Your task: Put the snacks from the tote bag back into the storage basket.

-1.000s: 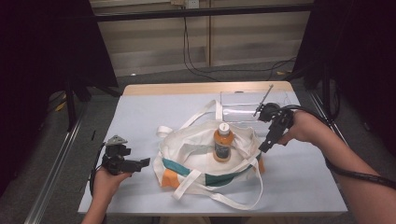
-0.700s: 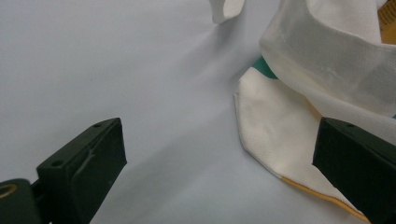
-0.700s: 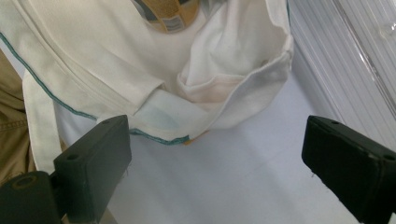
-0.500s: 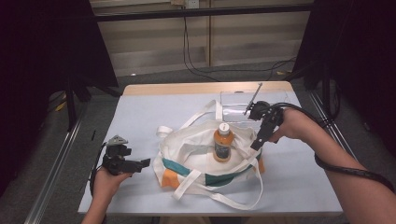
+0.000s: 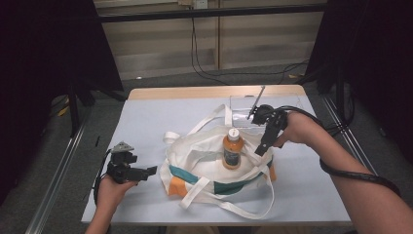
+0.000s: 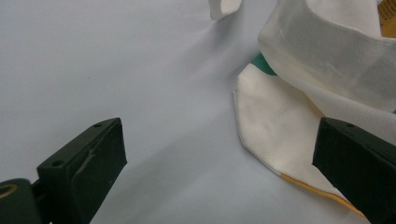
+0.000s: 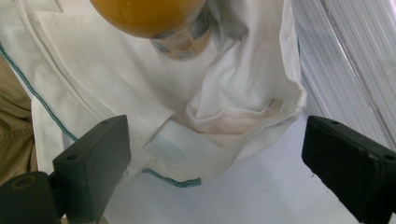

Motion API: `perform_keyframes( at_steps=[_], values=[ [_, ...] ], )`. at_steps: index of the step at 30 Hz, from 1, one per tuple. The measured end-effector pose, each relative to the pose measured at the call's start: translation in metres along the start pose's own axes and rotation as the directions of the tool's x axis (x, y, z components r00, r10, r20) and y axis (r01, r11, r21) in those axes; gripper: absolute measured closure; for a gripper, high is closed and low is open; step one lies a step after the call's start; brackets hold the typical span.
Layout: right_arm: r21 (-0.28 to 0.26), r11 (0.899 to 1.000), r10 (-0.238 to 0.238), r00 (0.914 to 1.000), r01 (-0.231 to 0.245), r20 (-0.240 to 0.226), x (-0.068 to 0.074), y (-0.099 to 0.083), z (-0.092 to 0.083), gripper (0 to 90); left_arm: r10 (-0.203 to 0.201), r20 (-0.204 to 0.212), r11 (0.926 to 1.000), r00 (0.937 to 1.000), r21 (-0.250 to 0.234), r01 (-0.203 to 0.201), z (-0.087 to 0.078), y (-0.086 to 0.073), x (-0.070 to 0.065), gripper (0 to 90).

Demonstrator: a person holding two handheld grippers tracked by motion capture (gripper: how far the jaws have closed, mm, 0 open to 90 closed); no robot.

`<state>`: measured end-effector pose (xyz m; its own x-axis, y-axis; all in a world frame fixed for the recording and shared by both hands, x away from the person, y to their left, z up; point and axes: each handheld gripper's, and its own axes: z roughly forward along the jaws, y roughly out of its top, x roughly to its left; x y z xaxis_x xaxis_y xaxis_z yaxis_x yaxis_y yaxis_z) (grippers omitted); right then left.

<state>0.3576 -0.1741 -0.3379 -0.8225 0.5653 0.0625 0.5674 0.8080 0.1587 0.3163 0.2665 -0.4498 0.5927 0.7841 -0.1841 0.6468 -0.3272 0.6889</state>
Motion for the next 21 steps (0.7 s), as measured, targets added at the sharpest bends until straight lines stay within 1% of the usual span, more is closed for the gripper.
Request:
perform_keyframes(
  at_steps=[1,6,11,14,21],
  values=[
    [-0.002,1.000,-0.001,1.0000,0.001,0.000,0.001,0.001,0.000,7.8,-0.004,0.002,1.0000,1.0000,-0.002,0.004,0.000,0.000,-0.001,2.5],
    [-0.001,1.000,-0.013,0.9999,0.013,-0.003,0.004,0.008,0.002,7.7,0.001,0.000,1.0000,1.0000,0.000,-0.001,0.000,0.000,0.000,2.5],
    [-0.003,1.000,-0.021,0.9998,0.021,-0.006,0.006,0.014,0.003,7.7,-0.008,0.005,1.0000,1.0000,-0.001,0.008,0.000,-0.001,0.000,2.5],
    [0.000,0.999,-0.033,0.9994,0.033,-0.005,0.007,0.017,0.004,7.7,-0.007,0.003,1.0000,1.0000,-0.001,0.007,0.000,-0.001,0.000,2.5],
    [-0.003,0.999,-0.041,0.9991,0.041,-0.010,0.011,0.024,0.006,7.7,-0.002,0.008,1.0000,1.0000,0.004,0.002,0.000,-0.001,0.000,2.5]
  ],
)
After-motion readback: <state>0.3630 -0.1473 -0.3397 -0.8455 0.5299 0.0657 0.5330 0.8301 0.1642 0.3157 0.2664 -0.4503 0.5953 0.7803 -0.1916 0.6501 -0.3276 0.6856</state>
